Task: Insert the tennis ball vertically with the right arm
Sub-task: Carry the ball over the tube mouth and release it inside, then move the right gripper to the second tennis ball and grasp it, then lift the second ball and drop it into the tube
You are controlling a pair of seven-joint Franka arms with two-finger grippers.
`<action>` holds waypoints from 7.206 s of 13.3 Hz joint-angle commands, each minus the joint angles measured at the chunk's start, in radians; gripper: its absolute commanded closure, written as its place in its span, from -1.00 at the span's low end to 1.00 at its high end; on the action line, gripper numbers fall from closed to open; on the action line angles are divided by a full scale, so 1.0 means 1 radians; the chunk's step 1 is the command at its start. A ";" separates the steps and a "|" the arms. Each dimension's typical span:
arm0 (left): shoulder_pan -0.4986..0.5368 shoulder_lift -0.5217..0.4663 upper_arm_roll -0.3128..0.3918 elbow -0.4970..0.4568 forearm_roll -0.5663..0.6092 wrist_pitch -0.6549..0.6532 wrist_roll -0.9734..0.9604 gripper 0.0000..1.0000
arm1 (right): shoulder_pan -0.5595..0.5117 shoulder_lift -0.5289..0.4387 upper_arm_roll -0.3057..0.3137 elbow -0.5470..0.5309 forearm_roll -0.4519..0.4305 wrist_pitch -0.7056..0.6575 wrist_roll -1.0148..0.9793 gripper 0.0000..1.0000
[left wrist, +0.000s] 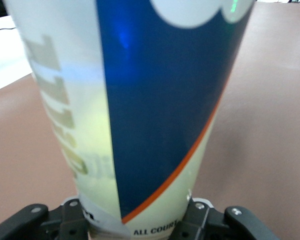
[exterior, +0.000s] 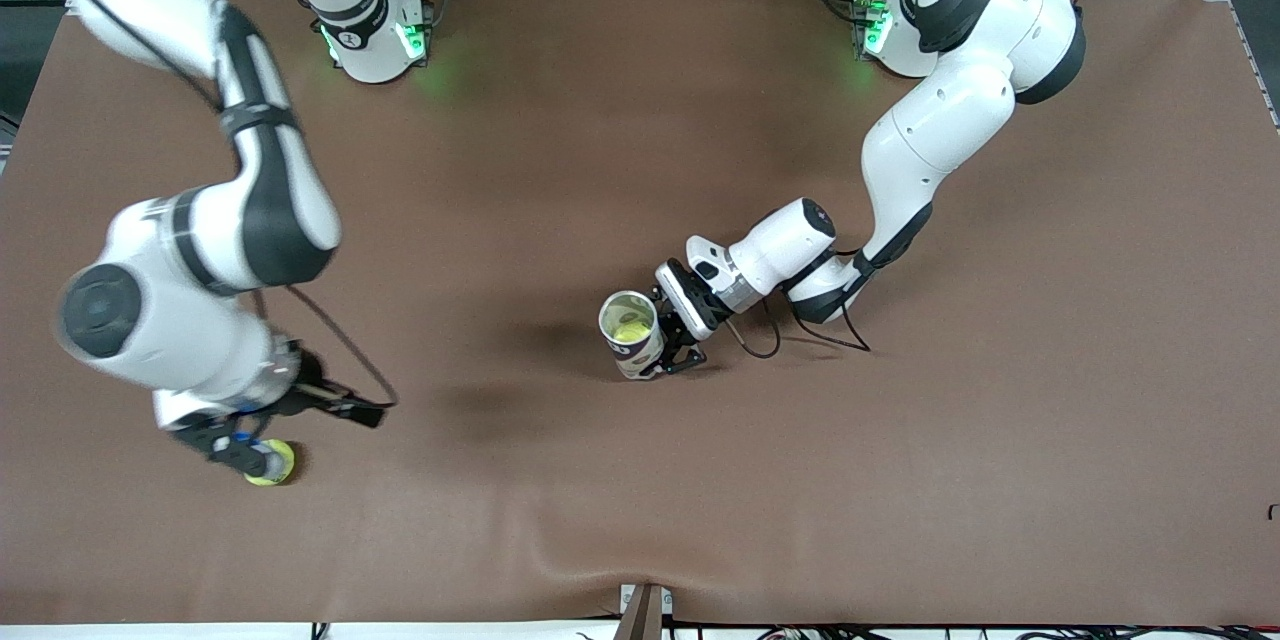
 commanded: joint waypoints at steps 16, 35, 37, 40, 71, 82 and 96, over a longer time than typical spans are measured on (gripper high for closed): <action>0.006 0.041 -0.018 0.031 0.011 -0.004 -0.074 -0.18 | -0.230 0.232 0.020 -0.049 -0.108 0.409 -0.962 -1.00; 0.011 0.049 -0.009 0.026 0.022 -0.004 -0.074 -1.00 | -0.227 0.243 0.020 -0.209 -0.111 0.690 -0.974 -0.56; 0.014 0.047 -0.009 0.023 0.022 -0.004 -0.074 -1.00 | -0.229 0.244 0.020 -0.209 -0.109 0.690 -0.976 -0.16; 0.017 0.044 -0.009 0.020 0.024 -0.004 -0.076 -1.00 | -0.229 0.243 0.020 -0.205 -0.106 0.687 -0.965 -0.08; 0.037 0.046 -0.009 0.008 0.097 -0.004 -0.074 -0.70 | 0.416 -0.061 0.091 -0.120 0.127 0.263 0.733 -0.09; 0.037 0.046 -0.009 0.009 0.097 -0.004 -0.074 -0.73 | 0.437 -0.030 0.089 -0.121 0.067 0.308 0.716 -1.00; 0.172 0.003 -0.026 -0.159 0.181 -0.005 -0.145 -1.00 | 0.033 -0.350 0.080 -0.404 0.067 0.026 -0.125 -1.00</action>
